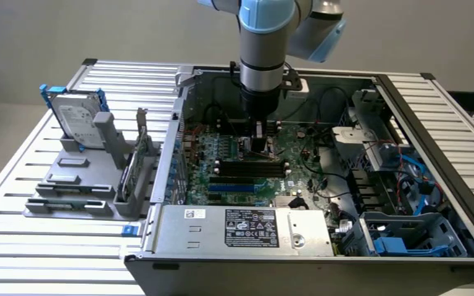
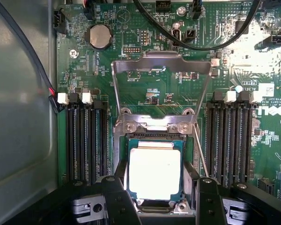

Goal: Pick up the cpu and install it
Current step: 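Place the cpu into insertion slot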

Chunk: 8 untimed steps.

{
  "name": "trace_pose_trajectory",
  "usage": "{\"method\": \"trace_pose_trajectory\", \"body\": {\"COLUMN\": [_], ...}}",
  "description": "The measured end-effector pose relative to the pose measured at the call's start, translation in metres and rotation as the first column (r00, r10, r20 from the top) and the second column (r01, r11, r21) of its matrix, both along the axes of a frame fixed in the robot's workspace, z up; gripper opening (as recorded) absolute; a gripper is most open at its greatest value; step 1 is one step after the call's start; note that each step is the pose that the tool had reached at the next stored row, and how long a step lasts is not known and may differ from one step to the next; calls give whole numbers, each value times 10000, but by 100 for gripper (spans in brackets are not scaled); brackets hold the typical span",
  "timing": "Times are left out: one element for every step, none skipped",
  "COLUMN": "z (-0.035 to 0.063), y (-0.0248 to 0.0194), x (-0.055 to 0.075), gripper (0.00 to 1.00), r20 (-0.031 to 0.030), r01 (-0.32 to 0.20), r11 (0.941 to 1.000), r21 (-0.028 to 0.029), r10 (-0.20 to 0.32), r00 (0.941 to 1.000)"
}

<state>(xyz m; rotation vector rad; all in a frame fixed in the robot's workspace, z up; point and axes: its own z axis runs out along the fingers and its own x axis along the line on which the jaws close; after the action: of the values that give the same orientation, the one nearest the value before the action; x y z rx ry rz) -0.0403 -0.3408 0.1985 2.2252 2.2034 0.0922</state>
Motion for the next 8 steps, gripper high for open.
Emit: {"method": "trace_pose_trajectory", "body": {"z": [-2, -4, -5, -7, -9, -11, -13, -15], "y": [1, 2, 2, 3, 4, 6, 8, 10], "x": [0, 0, 0, 0, 0, 1, 1, 2], "gripper": [55, 55, 55, 55, 55, 55, 55, 55], "r20": [1, 1, 1, 2, 1, 1, 2, 2], "r01": [1, 1, 1, 1, 1, 1, 2, 1], "r11": [10000, 10000, 10000, 10000, 10000, 10000, 10000, 10000], "r21": [-4, -10, -17, -26, -34, -42, -48, -53], "r10": [-1, -1, -1, -1, -1, -1, -2, -1], "r00": [10000, 10000, 10000, 10000, 10000, 10000, 10000, 10000]}}
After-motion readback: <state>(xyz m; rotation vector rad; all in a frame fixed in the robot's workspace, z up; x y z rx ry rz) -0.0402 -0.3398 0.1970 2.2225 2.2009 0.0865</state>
